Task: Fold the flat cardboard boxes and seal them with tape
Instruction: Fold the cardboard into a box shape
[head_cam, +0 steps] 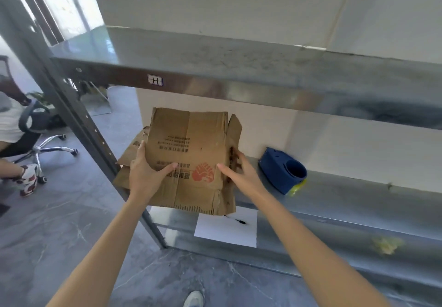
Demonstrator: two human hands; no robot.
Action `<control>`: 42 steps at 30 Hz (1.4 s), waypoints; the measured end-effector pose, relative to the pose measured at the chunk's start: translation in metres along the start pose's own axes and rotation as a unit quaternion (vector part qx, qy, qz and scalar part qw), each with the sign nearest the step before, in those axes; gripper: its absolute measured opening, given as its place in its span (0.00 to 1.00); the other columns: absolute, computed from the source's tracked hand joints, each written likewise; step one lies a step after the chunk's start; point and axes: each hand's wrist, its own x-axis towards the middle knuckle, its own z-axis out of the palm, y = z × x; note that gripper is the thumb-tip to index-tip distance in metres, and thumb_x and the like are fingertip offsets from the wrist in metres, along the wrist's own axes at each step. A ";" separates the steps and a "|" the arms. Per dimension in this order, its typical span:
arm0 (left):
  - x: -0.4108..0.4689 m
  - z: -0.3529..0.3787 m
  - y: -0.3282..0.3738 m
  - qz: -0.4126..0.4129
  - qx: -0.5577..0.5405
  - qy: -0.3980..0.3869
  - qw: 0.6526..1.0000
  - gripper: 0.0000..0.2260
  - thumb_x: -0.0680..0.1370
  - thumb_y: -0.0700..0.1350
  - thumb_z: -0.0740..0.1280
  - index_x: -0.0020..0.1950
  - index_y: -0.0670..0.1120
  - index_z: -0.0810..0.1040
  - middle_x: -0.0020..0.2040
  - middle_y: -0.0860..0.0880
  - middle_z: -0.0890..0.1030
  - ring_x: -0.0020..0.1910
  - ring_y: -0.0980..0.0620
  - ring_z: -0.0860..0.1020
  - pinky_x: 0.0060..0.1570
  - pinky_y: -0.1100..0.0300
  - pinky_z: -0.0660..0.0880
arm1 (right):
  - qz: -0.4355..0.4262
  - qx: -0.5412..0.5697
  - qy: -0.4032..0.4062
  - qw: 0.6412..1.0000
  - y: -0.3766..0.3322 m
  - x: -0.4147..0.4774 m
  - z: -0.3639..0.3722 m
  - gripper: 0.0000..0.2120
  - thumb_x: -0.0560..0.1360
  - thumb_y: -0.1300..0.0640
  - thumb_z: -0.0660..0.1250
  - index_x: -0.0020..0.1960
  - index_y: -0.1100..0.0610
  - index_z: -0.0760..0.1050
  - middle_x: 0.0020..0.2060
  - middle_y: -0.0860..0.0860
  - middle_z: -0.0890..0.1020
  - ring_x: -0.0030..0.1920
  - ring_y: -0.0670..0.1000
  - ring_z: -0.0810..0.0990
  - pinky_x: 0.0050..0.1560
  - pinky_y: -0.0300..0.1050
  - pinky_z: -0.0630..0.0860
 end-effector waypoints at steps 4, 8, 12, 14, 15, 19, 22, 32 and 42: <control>-0.038 0.015 0.020 0.013 -0.046 0.018 0.999 0.45 0.67 0.54 0.80 0.78 0.51 0.59 0.71 0.50 0.72 0.71 0.46 0.67 0.69 0.41 0.68 | -0.037 -0.025 -0.012 0.999 0.003 -0.030 -0.033 0.37 0.76 0.46 0.70 0.80 0.47 0.57 0.73 0.42 0.68 0.72 0.43 0.66 0.70 0.42 0.64; -0.066 0.028 0.035 0.048 -0.056 0.020 0.997 0.43 0.69 0.51 0.79 0.77 0.49 0.61 0.72 0.49 0.70 0.72 0.46 0.66 0.70 0.41 0.66 | -0.058 -0.049 0.005 0.997 0.005 -0.052 -0.055 0.35 0.77 0.51 0.71 0.79 0.47 0.58 0.70 0.44 0.72 0.71 0.47 0.69 0.71 0.53 0.69; -0.086 0.041 0.046 0.046 -0.083 0.000 0.995 0.40 0.70 0.49 0.79 0.76 0.50 0.61 0.71 0.50 0.69 0.69 0.49 0.68 0.69 0.43 0.68 | -0.067 -0.034 0.053 0.996 0.009 -0.070 -0.072 0.33 0.77 0.57 0.71 0.77 0.49 0.60 0.67 0.43 0.72 0.69 0.47 0.71 0.67 0.49 0.74; -0.099 0.047 0.050 0.062 -0.094 -0.003 0.994 0.38 0.70 0.48 0.78 0.74 0.51 0.62 0.69 0.50 0.71 0.66 0.49 0.71 0.66 0.44 0.71 | -0.072 -0.029 0.084 0.993 0.010 -0.081 -0.080 0.31 0.76 0.57 0.72 0.74 0.47 0.61 0.65 0.41 0.72 0.67 0.46 0.71 0.61 0.40 0.76; -0.106 0.050 0.052 0.072 -0.103 -0.003 0.992 0.36 0.71 0.48 0.78 0.73 0.52 0.63 0.68 0.51 0.71 0.65 0.50 0.71 0.65 0.45 0.73 | -0.075 -0.030 0.095 0.992 0.010 -0.088 -0.083 0.30 0.76 0.57 0.72 0.72 0.46 0.61 0.64 0.40 0.72 0.66 0.46 0.72 0.59 0.38 0.77; -0.139 0.069 0.066 0.082 -0.147 -0.016 0.986 0.31 0.72 0.46 0.77 0.68 0.58 0.62 0.66 0.55 0.72 0.62 0.51 0.73 0.62 0.47 0.76 | -0.061 -0.041 0.140 0.987 0.012 -0.113 -0.105 0.32 0.75 0.51 0.73 0.72 0.47 0.61 0.64 0.43 0.74 0.65 0.48 0.73 0.64 0.51 0.76; -0.158 0.088 0.085 0.085 -0.167 -0.016 0.982 0.29 0.73 0.46 0.76 0.65 0.61 0.62 0.64 0.55 0.72 0.60 0.52 0.74 0.59 0.49 0.77 | -0.062 -0.067 0.168 0.982 0.016 -0.133 -0.132 0.33 0.72 0.44 0.74 0.70 0.44 0.60 0.60 0.36 0.72 0.63 0.45 0.73 0.63 0.48 0.74; -0.214 0.196 0.167 0.148 -0.165 -0.045 0.974 0.28 0.73 0.45 0.76 0.65 0.58 0.64 0.63 0.56 0.73 0.58 0.57 0.75 0.56 0.57 0.79 | -0.041 -0.077 0.233 0.969 0.048 -0.182 -0.269 0.39 0.66 0.38 0.74 0.69 0.40 0.57 0.59 0.29 0.70 0.59 0.39 0.74 0.54 0.34 0.73; -0.215 0.306 0.212 0.176 -0.115 -0.121 0.970 0.29 0.72 0.44 0.77 0.66 0.58 0.65 0.62 0.58 0.75 0.59 0.56 0.76 0.57 0.51 0.79 | -0.006 -0.041 0.231 0.972 0.100 -0.174 -0.372 0.35 0.74 0.52 0.73 0.72 0.48 0.55 0.67 0.46 0.70 0.67 0.51 0.72 0.64 0.53 0.75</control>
